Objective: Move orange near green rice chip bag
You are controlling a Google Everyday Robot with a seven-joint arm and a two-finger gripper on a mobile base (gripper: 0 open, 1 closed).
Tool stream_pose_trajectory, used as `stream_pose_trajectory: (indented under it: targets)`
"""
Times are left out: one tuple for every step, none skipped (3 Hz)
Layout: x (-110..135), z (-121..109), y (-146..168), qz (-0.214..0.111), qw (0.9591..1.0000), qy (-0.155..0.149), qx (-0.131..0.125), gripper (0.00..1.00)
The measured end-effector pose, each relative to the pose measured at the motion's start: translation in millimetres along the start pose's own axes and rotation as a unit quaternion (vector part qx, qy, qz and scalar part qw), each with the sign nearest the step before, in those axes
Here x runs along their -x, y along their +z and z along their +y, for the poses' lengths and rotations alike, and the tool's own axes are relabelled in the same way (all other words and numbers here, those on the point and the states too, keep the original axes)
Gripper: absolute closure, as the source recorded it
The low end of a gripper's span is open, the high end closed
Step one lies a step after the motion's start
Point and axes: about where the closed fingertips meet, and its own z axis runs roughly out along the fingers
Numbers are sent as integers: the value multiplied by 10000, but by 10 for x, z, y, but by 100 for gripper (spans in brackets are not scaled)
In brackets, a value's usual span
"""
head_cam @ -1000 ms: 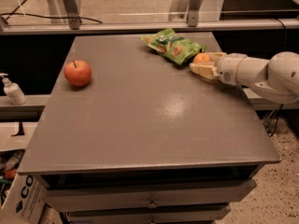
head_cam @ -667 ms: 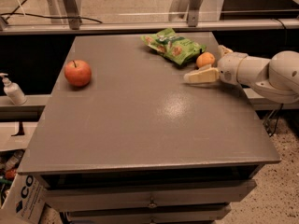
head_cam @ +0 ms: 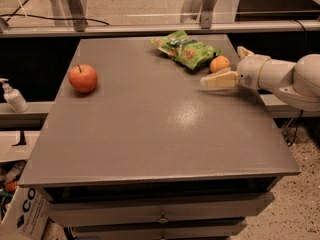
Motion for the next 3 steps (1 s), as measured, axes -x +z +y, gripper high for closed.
stream_pose_trajectory:
  targets:
    - [73, -66, -198, -112, 9999, -1, 13, 0]
    - [129, -168, -886, -120, 9998, 91, 92, 0]
    - [130, -166, -884, -121, 9998, 92, 94, 0]
